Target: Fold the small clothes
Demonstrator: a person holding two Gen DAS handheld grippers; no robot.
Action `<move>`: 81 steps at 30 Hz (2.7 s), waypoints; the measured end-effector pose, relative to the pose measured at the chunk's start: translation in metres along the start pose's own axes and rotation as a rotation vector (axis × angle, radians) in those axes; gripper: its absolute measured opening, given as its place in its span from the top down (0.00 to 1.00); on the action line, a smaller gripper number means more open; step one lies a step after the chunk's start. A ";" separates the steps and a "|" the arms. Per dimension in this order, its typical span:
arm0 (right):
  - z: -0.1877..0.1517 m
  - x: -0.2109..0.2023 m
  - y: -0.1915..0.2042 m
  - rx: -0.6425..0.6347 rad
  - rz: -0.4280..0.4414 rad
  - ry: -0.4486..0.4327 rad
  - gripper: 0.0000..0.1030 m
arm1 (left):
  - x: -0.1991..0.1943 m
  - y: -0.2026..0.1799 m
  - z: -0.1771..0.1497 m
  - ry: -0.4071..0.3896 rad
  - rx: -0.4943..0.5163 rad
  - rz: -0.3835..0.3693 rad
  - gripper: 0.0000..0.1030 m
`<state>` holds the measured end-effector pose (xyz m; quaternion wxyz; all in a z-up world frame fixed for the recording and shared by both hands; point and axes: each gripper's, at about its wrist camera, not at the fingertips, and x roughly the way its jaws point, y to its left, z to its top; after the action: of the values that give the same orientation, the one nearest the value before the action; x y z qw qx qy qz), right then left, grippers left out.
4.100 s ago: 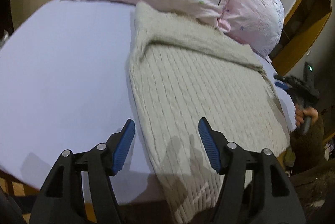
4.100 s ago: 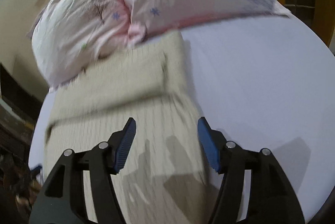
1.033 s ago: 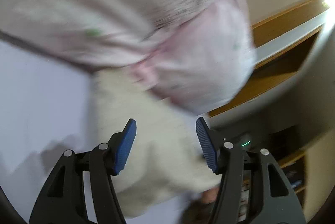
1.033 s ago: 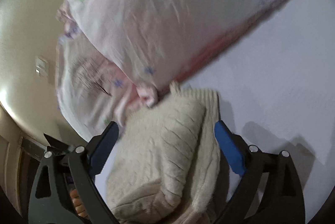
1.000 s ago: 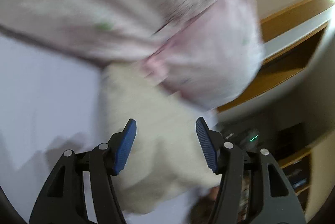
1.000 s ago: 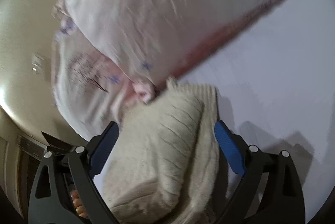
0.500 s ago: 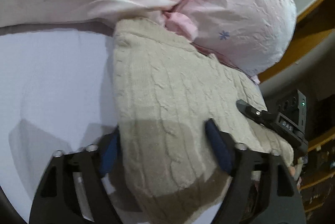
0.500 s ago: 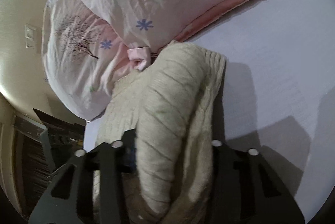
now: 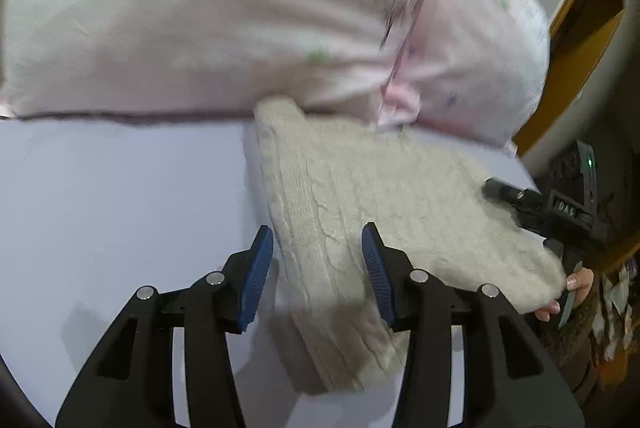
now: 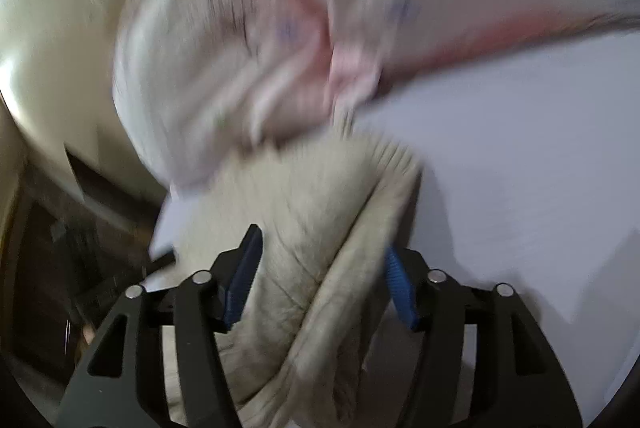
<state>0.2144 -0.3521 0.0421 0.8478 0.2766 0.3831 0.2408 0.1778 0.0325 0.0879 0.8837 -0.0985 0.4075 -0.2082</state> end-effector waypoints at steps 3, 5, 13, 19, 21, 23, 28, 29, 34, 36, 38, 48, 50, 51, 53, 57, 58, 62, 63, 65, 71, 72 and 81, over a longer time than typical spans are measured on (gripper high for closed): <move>-0.001 -0.008 0.006 -0.008 0.026 -0.002 0.42 | -0.027 -0.016 -0.013 -0.089 0.018 -0.065 0.46; -0.007 0.010 0.013 -0.045 -0.014 0.081 0.85 | -0.021 -0.038 -0.021 -0.097 0.077 -0.084 0.46; 0.015 0.039 0.028 -0.268 -0.340 -0.007 0.92 | 0.025 -0.065 -0.038 0.029 0.197 -0.077 0.56; 0.006 0.029 0.018 -0.228 -0.356 -0.003 0.74 | 0.016 -0.062 -0.043 0.001 0.207 -0.078 0.56; -0.003 -0.001 0.029 -0.216 -0.344 -0.081 0.65 | 0.000 -0.060 -0.050 -0.031 0.179 -0.075 0.46; -0.020 -0.029 0.040 -0.228 -0.274 -0.132 0.61 | -0.013 -0.057 -0.058 -0.062 0.155 -0.033 0.26; -0.072 -0.017 0.069 -0.347 -0.266 -0.019 0.54 | -0.033 -0.051 -0.082 -0.093 0.057 0.136 0.07; -0.075 -0.002 0.063 -0.347 -0.335 0.035 0.54 | -0.032 -0.052 -0.085 -0.079 0.039 0.163 0.05; -0.084 -0.024 0.069 -0.313 -0.335 -0.038 0.30 | -0.014 -0.059 -0.090 -0.009 0.038 0.257 0.01; -0.096 -0.050 0.079 -0.325 -0.315 -0.131 0.02 | -0.011 -0.060 -0.093 -0.002 0.048 0.256 0.01; -0.108 -0.065 0.083 -0.329 -0.315 -0.176 0.02 | -0.003 -0.059 -0.094 0.019 0.056 0.276 0.01; -0.142 -0.007 0.068 -0.285 -0.487 0.036 0.02 | 0.021 -0.061 -0.106 0.104 0.081 0.311 0.01; -0.147 0.003 0.070 -0.302 -0.533 0.051 0.02 | 0.022 -0.063 -0.108 0.104 0.098 0.330 0.01; -0.148 0.008 0.070 -0.310 -0.564 0.067 0.02 | 0.022 -0.063 -0.109 0.106 0.106 0.338 0.01; -0.152 0.014 0.074 -0.337 -0.600 0.079 0.02 | 0.025 -0.068 -0.110 0.115 0.133 0.367 0.01; -0.157 0.017 0.076 -0.354 -0.627 0.088 0.02 | 0.023 -0.067 -0.109 0.114 0.130 0.367 0.01; -0.156 0.017 0.076 -0.355 -0.627 0.089 0.02 | 0.023 -0.067 -0.109 0.113 0.131 0.368 0.01; -0.156 0.016 0.075 -0.355 -0.627 0.089 0.02 | 0.023 -0.067 -0.110 0.112 0.132 0.367 0.01; -0.156 0.016 0.075 -0.355 -0.626 0.090 0.02 | 0.023 -0.067 -0.110 0.112 0.132 0.367 0.01; -0.156 0.016 0.075 -0.355 -0.626 0.089 0.02 | 0.023 -0.067 -0.110 0.112 0.132 0.368 0.01; -0.156 0.016 0.076 -0.355 -0.627 0.090 0.02 | 0.023 -0.067 -0.110 0.112 0.132 0.368 0.01; -0.157 0.016 0.076 -0.355 -0.627 0.090 0.02 | 0.023 -0.067 -0.110 0.112 0.132 0.368 0.01; -0.156 0.016 0.076 -0.355 -0.627 0.090 0.02 | 0.023 -0.067 -0.110 0.112 0.132 0.368 0.01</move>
<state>0.0867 -0.2424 -0.0031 0.8975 -0.0167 0.4384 0.0441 0.0887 -0.0382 0.0240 0.8873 0.0473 0.4526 -0.0746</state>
